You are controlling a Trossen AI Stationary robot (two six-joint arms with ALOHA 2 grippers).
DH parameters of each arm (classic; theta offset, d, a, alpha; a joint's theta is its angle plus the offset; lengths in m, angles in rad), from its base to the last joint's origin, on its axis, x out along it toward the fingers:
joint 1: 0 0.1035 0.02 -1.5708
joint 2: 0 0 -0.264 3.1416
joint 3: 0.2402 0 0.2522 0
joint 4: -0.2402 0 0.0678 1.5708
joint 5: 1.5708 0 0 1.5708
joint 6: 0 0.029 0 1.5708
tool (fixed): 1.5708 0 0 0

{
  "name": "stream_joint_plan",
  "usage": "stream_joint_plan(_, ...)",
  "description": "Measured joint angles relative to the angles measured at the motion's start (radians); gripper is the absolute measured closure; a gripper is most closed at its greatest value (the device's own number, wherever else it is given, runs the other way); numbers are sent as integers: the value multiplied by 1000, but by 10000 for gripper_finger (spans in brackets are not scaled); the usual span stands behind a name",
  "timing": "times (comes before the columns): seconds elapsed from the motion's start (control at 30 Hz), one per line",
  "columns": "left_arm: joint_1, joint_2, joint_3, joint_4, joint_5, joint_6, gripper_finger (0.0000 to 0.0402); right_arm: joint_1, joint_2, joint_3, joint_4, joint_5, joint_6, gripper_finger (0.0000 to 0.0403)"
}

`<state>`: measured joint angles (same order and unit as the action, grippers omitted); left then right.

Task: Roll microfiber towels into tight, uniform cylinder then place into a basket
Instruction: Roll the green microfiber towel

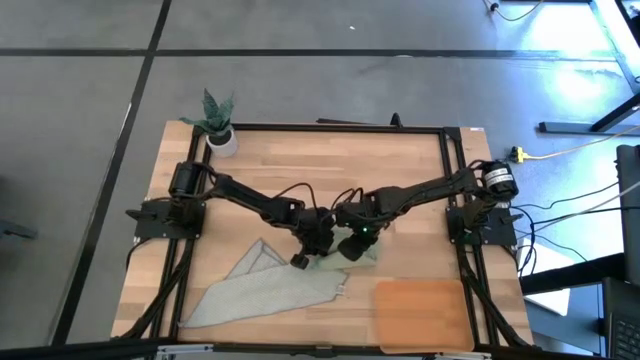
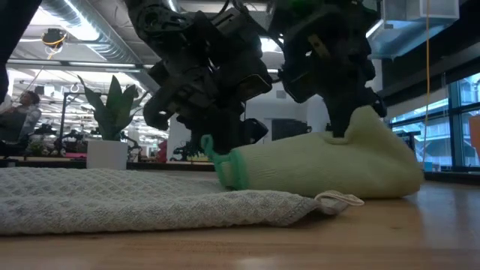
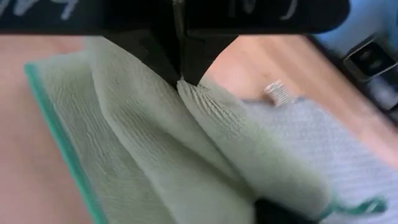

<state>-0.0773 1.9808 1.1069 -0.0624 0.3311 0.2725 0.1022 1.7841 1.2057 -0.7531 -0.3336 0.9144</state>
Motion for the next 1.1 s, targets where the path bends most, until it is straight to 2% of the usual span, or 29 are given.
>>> stream_joint_plan(0.43,13,3,0,-8,3,45,401,-55,2,0,21,158,18,397)
stream_joint_plan(0.63,17,3,0,-11,-3,45,401,-90,2,0,29,193,16,397)
stream_joint_plan(0.77,26,3,0,-13,0,45,401,-111,9,0,36,198,-2,397)
stream_joint_plan(1.1,42,3,-3,-27,29,48,401,-161,66,0,83,182,-186,397)
